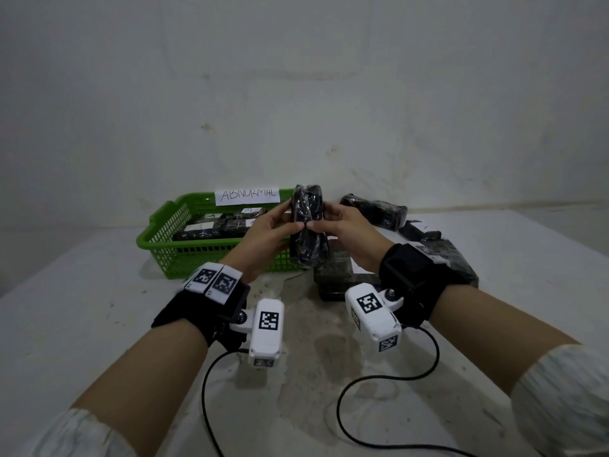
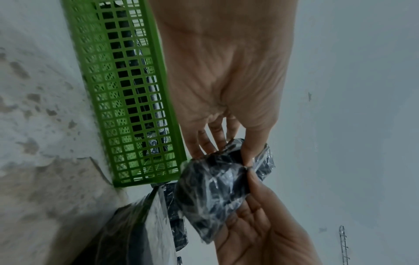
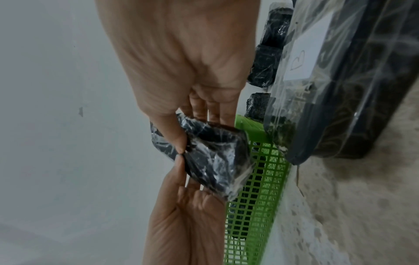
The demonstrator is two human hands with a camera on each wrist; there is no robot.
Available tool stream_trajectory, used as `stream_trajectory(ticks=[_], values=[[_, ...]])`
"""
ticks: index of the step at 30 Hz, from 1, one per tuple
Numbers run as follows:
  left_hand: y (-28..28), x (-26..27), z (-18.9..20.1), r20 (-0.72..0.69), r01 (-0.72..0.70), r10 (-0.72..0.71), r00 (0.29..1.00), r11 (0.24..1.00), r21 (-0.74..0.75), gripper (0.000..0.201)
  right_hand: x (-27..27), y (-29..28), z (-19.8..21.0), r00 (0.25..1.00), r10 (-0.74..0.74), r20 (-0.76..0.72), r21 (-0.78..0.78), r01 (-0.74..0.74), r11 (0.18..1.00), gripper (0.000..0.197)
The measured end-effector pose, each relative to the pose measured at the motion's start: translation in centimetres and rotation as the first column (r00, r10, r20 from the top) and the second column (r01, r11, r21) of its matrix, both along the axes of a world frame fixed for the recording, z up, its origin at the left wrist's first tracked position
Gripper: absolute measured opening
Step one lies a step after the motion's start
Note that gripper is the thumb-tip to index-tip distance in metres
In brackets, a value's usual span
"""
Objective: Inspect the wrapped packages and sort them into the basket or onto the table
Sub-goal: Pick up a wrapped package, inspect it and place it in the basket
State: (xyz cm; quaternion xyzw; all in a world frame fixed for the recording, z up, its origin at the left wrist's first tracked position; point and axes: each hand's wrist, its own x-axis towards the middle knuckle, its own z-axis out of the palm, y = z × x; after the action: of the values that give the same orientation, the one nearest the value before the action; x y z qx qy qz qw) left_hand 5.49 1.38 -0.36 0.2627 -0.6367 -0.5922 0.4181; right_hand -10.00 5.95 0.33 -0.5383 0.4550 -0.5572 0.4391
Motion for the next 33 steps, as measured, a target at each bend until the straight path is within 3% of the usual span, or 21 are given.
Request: stream_trajectory(ticks=[4,10,15,18,21,24,26,33], values=[[-0.1,0.2,-0.2,-0.045,-0.018,0.019,0.999,1.000,0.022,0.054,0.2,0.1,-0.1,0.997,0.059,-0.053,0.012,-0.058,0.998,0.052],[0.0,0.4,-0.7,-0.032,-0.001,0.002,0.999,1.000,0.027,0.061,0.3,0.0,-0.5,0.999,0.023,-0.045,0.011,-0.022,1.000,0.063],[0.1,0.0,-0.7,-0.091,-0.041,0.044,0.995,0.999,0.029,0.060,0.3,0.3,-0.7,0.981,0.123,-0.147,0.046,-0.117,0.992,0.091],[0.3,-0.1,-0.9,-0.036,-0.166,0.164,0.986,0.985,-0.054,0.067,0.3,0.7,-0.8,0.969,0.060,-0.240,-0.020,-0.067,0.998,0.097],[0.0,0.1,-0.7,-0.016,-0.256,0.256,0.967,0.957,-0.135,0.050,0.3,0.7,-0.8,0.972,0.027,-0.232,0.001,-0.028,1.000,0.079],[-0.1,-0.1,-0.1,-0.037,-0.191,0.191,0.981,0.982,0.005,0.029,0.0,0.5,-0.5,0.986,0.026,-0.166,0.074,-0.014,0.997,0.035],[0.1,-0.3,0.0,-0.038,-0.165,0.168,0.985,0.984,0.072,0.016,0.1,0.5,-0.1,0.988,0.027,-0.152,0.074,-0.016,0.997,0.016],[0.5,-0.9,-0.1,0.052,-0.134,0.134,0.990,0.991,-0.020,0.016,1.3,0.3,0.4,0.933,-0.175,-0.316,-0.026,0.175,0.984,0.045]])
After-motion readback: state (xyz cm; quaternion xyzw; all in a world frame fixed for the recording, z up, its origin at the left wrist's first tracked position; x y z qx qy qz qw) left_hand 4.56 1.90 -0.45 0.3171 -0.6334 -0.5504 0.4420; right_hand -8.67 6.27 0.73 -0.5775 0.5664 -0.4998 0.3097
